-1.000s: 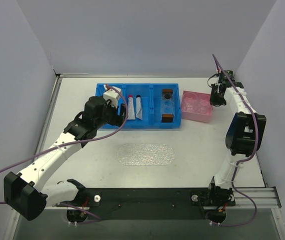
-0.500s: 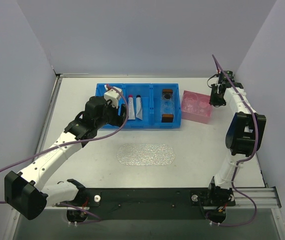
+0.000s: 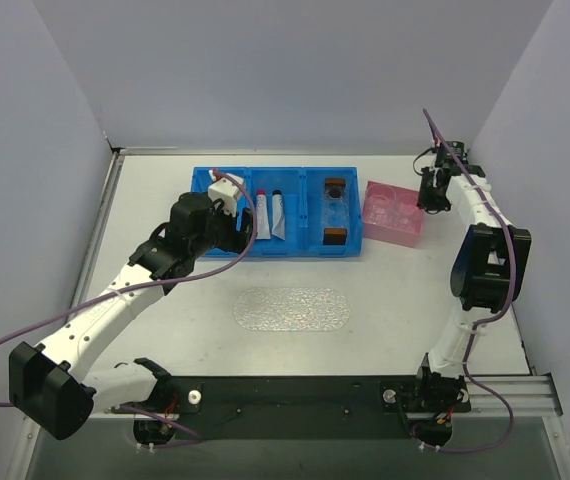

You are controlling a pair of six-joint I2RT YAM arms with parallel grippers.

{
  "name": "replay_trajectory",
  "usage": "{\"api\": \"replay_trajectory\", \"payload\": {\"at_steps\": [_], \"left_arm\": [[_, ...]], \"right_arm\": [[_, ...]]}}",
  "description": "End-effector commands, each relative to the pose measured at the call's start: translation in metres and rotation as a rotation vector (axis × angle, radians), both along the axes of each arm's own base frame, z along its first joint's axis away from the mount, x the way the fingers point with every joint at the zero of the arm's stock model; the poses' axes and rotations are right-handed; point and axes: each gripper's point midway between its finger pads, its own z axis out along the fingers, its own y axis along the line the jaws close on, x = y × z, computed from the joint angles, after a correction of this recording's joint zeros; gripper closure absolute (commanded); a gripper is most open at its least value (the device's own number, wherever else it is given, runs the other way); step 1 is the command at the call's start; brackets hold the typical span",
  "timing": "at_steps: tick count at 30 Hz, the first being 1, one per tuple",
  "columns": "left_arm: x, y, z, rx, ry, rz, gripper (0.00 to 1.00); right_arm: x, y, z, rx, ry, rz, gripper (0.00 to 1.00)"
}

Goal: Prepare toiletry sets of a toothbrush and toothpaste on the tray

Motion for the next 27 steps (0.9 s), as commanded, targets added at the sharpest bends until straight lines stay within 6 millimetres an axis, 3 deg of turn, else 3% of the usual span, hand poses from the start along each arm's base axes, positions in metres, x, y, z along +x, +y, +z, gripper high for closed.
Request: {"api": "replay_trajectory", "payload": {"at_steps": [1,6,11,13,18,22,27], "left_arm": [[0.003,-0.007,0.017,-0.038,-0.039,-0.016,0.24],[0.003,-0.007,0.017,-0.038,-0.039,-0.016,0.24],[0.003,-0.007,0.018,-0.039,-0.042,-0.014,0.24],[0.003,-0.007,0.018,-0.039,-0.041,-0.016,0.24],[0.003,-0.007,0.018,-0.039,-0.04,-0.016,0.24],[0.003,-0.007,0.018,-0.04,-0.041,-0.017,0.24],[0.003,-0.007,0.019,-0.041,-0.042,-0.017,0.24]], "right_arm": [[-0.005,-0.001,-0.017,-0.01,0.043,-0.02,0.82],[-0.004,-0.002,-0.019,-0.012,0.048,-0.023,0.83],[-0.003,-0.002,-0.016,-0.014,0.04,-0.028,0.98],[-0.003,-0.002,-0.012,-0.018,0.033,-0.03,0.98],[-0.003,-0.004,-0.004,-0.026,0.018,-0.033,0.96],[-0.003,-0.005,0.0,-0.034,0.016,-0.033,0.85],[-0.005,-0.008,0.004,-0.08,0.016,-0.042,0.88]]}}
